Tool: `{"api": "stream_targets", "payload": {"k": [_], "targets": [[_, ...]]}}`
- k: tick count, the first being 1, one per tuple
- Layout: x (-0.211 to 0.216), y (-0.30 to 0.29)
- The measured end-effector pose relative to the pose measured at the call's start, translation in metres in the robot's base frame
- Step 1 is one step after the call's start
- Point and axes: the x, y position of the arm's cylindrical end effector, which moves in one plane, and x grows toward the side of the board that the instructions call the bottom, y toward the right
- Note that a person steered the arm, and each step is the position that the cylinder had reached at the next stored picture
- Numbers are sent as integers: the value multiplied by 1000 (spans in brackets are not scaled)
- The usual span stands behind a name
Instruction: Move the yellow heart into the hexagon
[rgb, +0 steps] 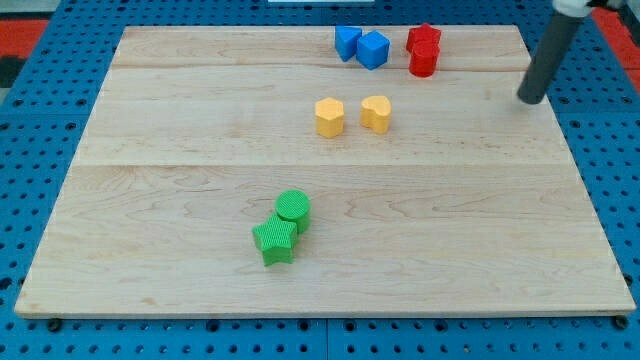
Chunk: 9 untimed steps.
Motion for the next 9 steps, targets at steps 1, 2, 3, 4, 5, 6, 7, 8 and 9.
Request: {"api": "stream_targets", "payload": {"k": [1, 2, 3, 4, 5, 6, 7, 8, 9], "targets": [[13, -50], [28, -76], [39, -127], [40, -191], [40, -224], [40, -225], [40, -225], [40, -219], [40, -207]]}}
